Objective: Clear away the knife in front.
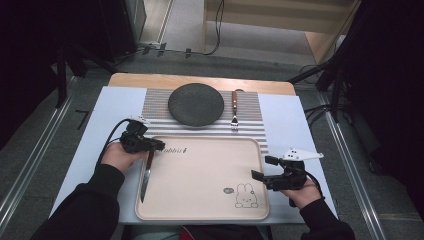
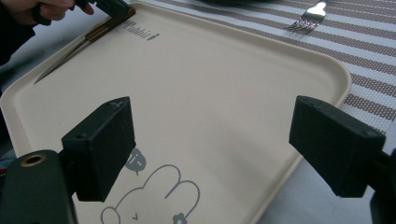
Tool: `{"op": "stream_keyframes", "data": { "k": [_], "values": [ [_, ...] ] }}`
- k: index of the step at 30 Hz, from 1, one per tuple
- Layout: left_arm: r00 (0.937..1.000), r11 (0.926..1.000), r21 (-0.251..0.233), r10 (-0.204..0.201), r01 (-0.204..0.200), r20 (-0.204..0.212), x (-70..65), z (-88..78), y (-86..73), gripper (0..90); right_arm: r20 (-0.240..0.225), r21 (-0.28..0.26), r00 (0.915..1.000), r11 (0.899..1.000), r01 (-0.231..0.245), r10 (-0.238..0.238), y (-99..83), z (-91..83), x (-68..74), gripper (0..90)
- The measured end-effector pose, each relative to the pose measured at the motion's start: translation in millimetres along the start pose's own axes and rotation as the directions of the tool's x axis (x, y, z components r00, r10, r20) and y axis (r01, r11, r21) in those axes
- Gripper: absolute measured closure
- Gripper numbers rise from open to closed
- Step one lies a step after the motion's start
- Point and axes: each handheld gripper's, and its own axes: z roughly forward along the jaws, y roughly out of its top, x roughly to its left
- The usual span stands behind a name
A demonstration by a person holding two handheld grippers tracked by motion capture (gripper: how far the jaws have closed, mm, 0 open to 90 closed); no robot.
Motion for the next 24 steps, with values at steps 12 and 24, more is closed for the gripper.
{"op": "stream_keyframes", "data": {
  "k": [12,24],
  "values": [
    [0.9973,0.9961,-0.087,-0.008,0.015,0.072,-12.6,-17.6,0.9,37.2,0.0,0.001,0.9999,1.0,-0.015,0.015,-0.3,-0.1,-2.0,12.7],
    [0.9964,0.991,-0.134,0.003,0.008,0.084,-28.0,-30.8,-9.6,34.3,-0.016,0.001,0.9997,1.0,-0.019,0.019,0.0,-1.8,0.3,12.7]
  ]
}}
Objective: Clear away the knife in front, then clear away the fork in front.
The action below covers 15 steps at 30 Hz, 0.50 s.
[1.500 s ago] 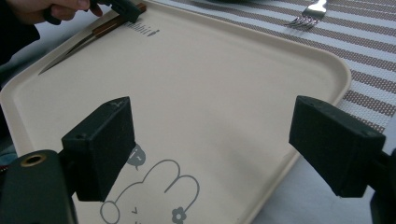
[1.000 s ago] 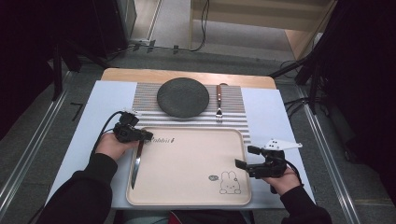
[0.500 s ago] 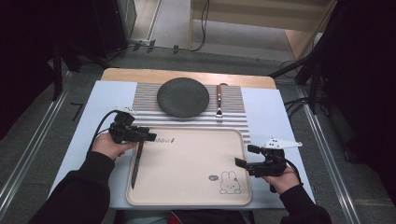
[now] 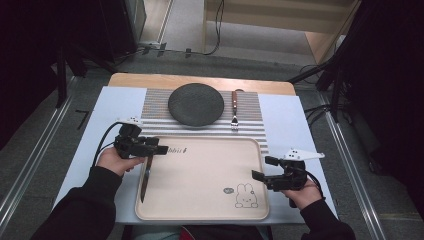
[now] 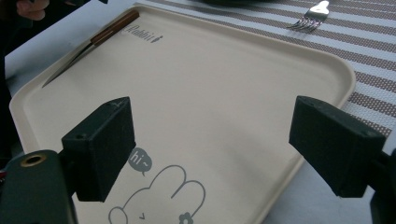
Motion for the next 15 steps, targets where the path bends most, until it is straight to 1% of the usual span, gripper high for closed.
{"op": "stream_keyframes", "data": {
  "k": [2,4,6,10,11,13,15],
  "values": [
    [1.0,1.0,-0.008,0.002,-0.002,0.003,-2.2,-2.6,-2.4,33.0,-0.004,0.002,1.0,1.0,0.001,-0.001,0.2,0.8,0.6,12.7],
    [0.9999,0.9998,-0.017,0.013,-0.012,0.006,-4.8,-4.9,-5.5,32.3,-0.006,0.007,1.0,1.0,0.005,-0.005,0.3,1.0,1.2,12.7],
    [0.9999,0.9998,-0.017,0.009,-0.009,0.009,-6.7,-6.0,-7.1,32.3,-0.008,0.006,0.9999,1.0,0.007,-0.007,0.5,1.1,1.2,12.7],
    [0.9997,0.9996,-0.018,0.02,-0.02,0.01,-10.2,-8.3,-9.8,32.3,-0.013,0.003,0.9999,1.0,0.005,-0.005,0.9,1.5,1.2,12.7],
    [0.9997,0.9996,-0.02,0.018,-0.017,0.018,-10.9,-8.7,-10.7,32.3,-0.012,0.002,0.9999,1.0,0.002,-0.002,1.3,1.3,1.3,12.7],
    [0.9996,0.9995,-0.025,0.017,-0.016,0.021,-11.9,-9.5,-12.2,32.3,-0.013,0.008,0.9999,1.0,0.001,-0.001,2.1,1.4,0.9,12.8],
    [0.9995,0.9995,-0.025,0.021,-0.02,0.024,-12.6,-10.4,-13.5,32.2,-0.018,0.015,0.9998,1.0,0.012,-0.012,2.7,2.5,0.5,12.7]
  ]
}}
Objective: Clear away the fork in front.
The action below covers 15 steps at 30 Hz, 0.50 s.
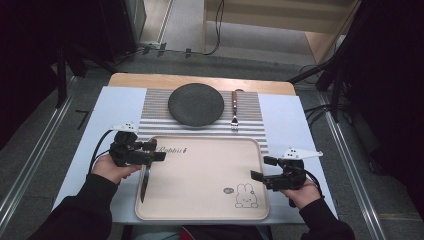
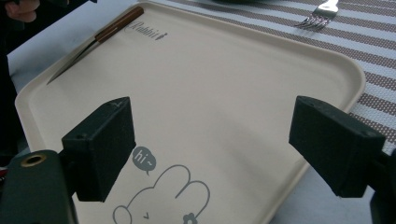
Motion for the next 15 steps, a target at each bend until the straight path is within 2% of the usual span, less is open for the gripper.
{"op": "stream_keyframes", "data": {
  "k": [3,15],
  "values": [
    [1.0,1.0,-0.002,-0.002,0.002,0.005,-3.1,-1.7,-2.8,32.2,0.001,-0.012,0.9999,1.0,0.01,-0.01,1.5,0.9,0.6,12.7],
    [0.9998,0.9999,-0.004,0.01,-0.01,0.014,-10.9,-7.8,-10.5,32.2,0.031,-0.031,0.9994,0.999,-0.011,0.012,14.6,8.5,-10.2,12.7]
  ]
}}
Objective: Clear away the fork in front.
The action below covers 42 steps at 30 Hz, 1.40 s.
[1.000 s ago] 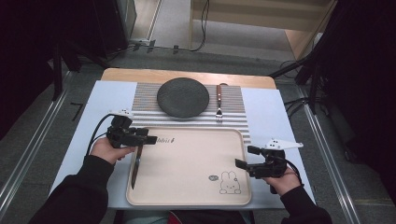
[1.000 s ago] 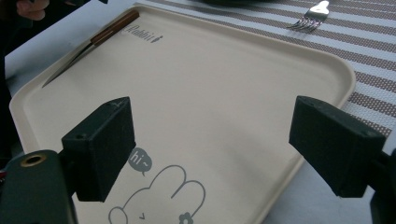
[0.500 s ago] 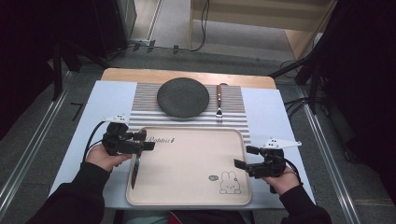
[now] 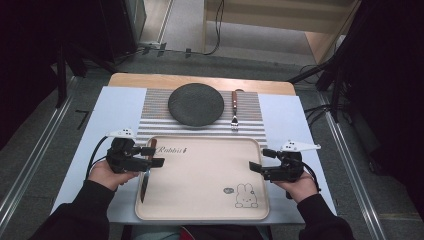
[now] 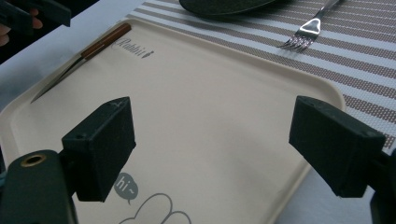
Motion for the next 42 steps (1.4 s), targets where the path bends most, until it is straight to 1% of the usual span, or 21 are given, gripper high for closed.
{"op": "stream_keyframes", "data": {
  "k": [2,7,16,21,28,34,42],
  "values": [
    [1.0,1.0,0.004,0.002,-0.002,0.0,0.2,-0.6,-0.3,32.2,0.003,-0.007,1.0,1.0,0.0,0.0,1.4,0.7,-1.5,12.7],
    [1.0,1.0,0.002,-0.002,0.002,-0.003,0.4,-1.2,-0.9,32.2,0.01,-0.02,0.9997,1.0,-0.022,0.022,7.6,3.4,-5.2,12.7],
    [1.0,1.0,-0.001,-0.003,0.003,0.001,0.5,-0.3,-0.8,32.3,0.017,-0.029,0.9998,1.0,-0.009,0.01,19.4,12.0,-12.5,12.7],
    [1.0,1.0,0.004,-0.005,0.005,-0.001,1.9,0.1,-1.0,32.2,0.019,-0.035,0.9996,0.999,-0.018,0.019,24.7,15.9,-16.1,12.7],
    [1.0,1.0,0.007,-0.003,0.003,0.003,2.4,0.2,-1.3,32.2,0.025,-0.039,0.9996,0.999,-0.013,0.014,32.1,21.0,-20.7,12.7],
    [1.0,1.0,0.003,-0.004,0.004,0.005,2.9,-0.3,-1.4,32.2,0.042,-0.048,0.9991,0.999,-0.006,0.008,39.7,26.7,-25.3,12.7],
    [0.9999,0.9999,-0.003,-0.01,0.01,0.005,4.4,-1.3,-1.6,32.2,0.066,-0.04,0.9976,0.999,-0.017,0.02,48.8,34.3,-32.3,12.8]
  ]
}}
